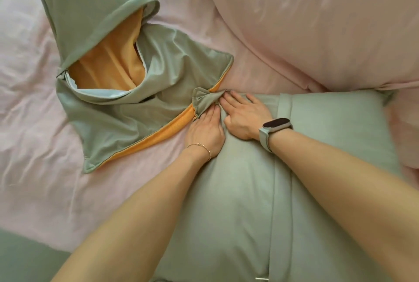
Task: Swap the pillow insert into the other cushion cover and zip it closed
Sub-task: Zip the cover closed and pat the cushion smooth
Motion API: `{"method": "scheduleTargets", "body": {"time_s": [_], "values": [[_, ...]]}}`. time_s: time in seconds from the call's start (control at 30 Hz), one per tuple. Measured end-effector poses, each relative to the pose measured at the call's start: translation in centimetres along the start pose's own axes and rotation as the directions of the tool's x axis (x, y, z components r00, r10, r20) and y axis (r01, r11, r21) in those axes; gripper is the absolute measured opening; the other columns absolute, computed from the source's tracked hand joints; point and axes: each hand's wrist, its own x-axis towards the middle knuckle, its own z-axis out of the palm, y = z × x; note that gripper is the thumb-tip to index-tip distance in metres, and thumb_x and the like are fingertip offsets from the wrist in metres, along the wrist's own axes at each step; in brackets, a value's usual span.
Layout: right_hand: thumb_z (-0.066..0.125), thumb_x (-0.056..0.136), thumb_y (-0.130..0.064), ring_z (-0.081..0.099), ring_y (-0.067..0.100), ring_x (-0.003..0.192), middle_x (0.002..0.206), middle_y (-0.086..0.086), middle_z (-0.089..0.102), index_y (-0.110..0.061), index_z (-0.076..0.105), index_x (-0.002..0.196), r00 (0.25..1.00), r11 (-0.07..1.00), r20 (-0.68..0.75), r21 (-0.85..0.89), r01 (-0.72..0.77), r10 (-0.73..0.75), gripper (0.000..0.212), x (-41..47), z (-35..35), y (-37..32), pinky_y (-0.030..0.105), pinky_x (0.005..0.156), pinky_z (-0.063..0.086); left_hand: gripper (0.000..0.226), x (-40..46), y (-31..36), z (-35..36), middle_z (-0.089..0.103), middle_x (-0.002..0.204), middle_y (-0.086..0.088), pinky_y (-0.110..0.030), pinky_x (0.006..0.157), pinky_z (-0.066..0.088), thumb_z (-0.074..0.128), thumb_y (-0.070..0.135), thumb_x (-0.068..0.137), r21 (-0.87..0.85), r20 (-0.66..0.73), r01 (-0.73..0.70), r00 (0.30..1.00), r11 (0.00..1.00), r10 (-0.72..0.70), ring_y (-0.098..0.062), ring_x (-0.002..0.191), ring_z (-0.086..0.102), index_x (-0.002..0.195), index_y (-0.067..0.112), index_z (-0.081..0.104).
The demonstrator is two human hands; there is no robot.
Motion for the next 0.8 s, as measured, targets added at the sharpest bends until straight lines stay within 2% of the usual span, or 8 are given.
{"method": "scheduleTargets", "body": {"time_s": [0.13, 0.2, 0.3, 0.43, 0.53, 0.67, 0.73, 0.8], "values": [[0.022, 0.093, -0.031, 0.010, 0.009, 0.143, 0.156, -0.004, 0.014, -0.019, 0.018, 0.148, 0.997, 0.999, -0.077, 0.050, 0.008, -0.004, 0.057, -3.8, 0.4, -0.8, 0.035, 0.115, 0.001, 0.054, -3.3, 0.4, 0.0, 0.023, 0.153, -0.007, -0.030, 0.114, 0.014, 0.018, 0.028, 0.095, -0.034, -0.073, -0.032, 0.997, 0.999, 0.030, -0.017, 0.140, 0.023, 0.145, 0.008, 0.022], [0.017, 0.084, -0.034, 0.028, 0.013, 0.138, 0.149, 0.001, 0.033, -0.015, 0.035, 0.143, 0.979, 0.998, -0.199, 0.023, 0.053, -0.047, 0.064, -7.3, 1.9, -1.3, 0.034, 0.113, 0.006, 0.058, -6.9, 1.1, 0.9, 0.041, 0.144, -0.011, -0.032, 0.112, 0.020, 0.019, 0.027, 0.088, -0.021, -0.182, -0.091, 0.980, 0.996, 0.086, -0.022, 0.133, 0.039, 0.137, 0.004, 0.041], [0.020, 0.079, -0.033, 0.050, 0.020, 0.125, 0.132, 0.008, 0.055, -0.008, 0.056, 0.128, 0.973, 0.998, -0.221, 0.003, 0.065, -0.063, 0.065, -10.1, 3.0, -1.5, 0.037, 0.108, 0.014, 0.056, -9.1, 2.0, 2.2, 0.050, 0.137, -0.011, -0.030, 0.108, 0.019, 0.022, 0.024, 0.086, -0.020, -0.142, -0.123, 0.983, 0.992, 0.119, -0.023, 0.128, 0.046, 0.131, 0.004, 0.050], [0.012, 0.089, -0.037, 0.014, 0.013, 0.143, 0.155, 0.000, 0.019, -0.016, 0.020, 0.148, 0.998, 0.998, -0.060, -0.060, 0.030, -0.034, 0.062, -5.9, 2.4, -0.9, 0.037, 0.114, 0.000, 0.059, -5.2, 1.0, 2.4, 0.020, 0.155, -0.001, -0.025, 0.113, 0.007, 0.008, 0.029, 0.091, -0.060, -0.078, -0.020, 0.997, 0.998, 0.016, -0.013, 0.141, 0.017, 0.147, 0.013, 0.020], [0.025, 0.095, -0.031, 0.010, 0.012, 0.143, 0.156, -0.002, 0.015, -0.017, 0.016, 0.148, 0.997, 0.997, -0.069, -0.076, 0.014, -0.019, 0.056, -1.5, 1.6, 0.2, 0.037, 0.115, 0.005, 0.048, -1.7, 0.4, 1.6, 0.029, 0.151, -0.003, -0.029, 0.108, 0.018, 0.027, 0.024, 0.098, -0.089, -0.083, 0.042, 0.995, 0.995, -0.050, -0.017, 0.136, 0.030, 0.145, 0.012, 0.024], [0.024, 0.096, -0.028, 0.006, 0.010, 0.143, 0.157, -0.005, 0.010, -0.019, 0.014, 0.149, 1.000, 1.000, 0.000, 0.015, 0.017, -0.017, 0.054, -1.6, 0.3, 0.5, 0.036, 0.116, 0.005, 0.047, -1.5, 0.9, -0.1, 0.032, 0.149, -0.006, -0.031, 0.109, 0.020, 0.029, 0.021, 0.098, -0.197, -0.051, 0.038, 0.997, 0.980, -0.049, -0.020, 0.135, 0.031, 0.143, 0.011, 0.027], [0.027, 0.097, -0.025, 0.007, 0.009, 0.143, 0.157, -0.005, 0.010, -0.019, 0.014, 0.149, 1.000, 0.994, -0.022, 0.108, 0.019, -0.017, 0.054, -3.4, -0.7, 0.4, 0.034, 0.115, 0.004, 0.046, -2.7, 0.7, -1.0, 0.034, 0.148, -0.008, -0.029, 0.110, 0.019, 0.031, 0.019, 0.097, -0.323, -0.072, -0.016, 0.997, 0.946, -0.008, -0.019, 0.135, 0.031, 0.142, 0.009, 0.031], [0.031, 0.096, -0.025, 0.006, 0.010, 0.143, 0.157, -0.004, 0.009, -0.021, 0.014, 0.149, 0.994, 0.985, -0.106, 0.166, 0.050, -0.033, 0.056, -6.1, -1.1, 0.1, 0.034, 0.115, 0.002, 0.050, -5.2, 0.6, -1.9, 0.037, 0.146, -0.013, -0.026, 0.111, 0.018, 0.034, 0.023, 0.092, -0.374, -0.222, -0.159, 0.972, 0.914, 0.079, -0.021, 0.136, 0.033, 0.138, 0.002, 0.038]]}}
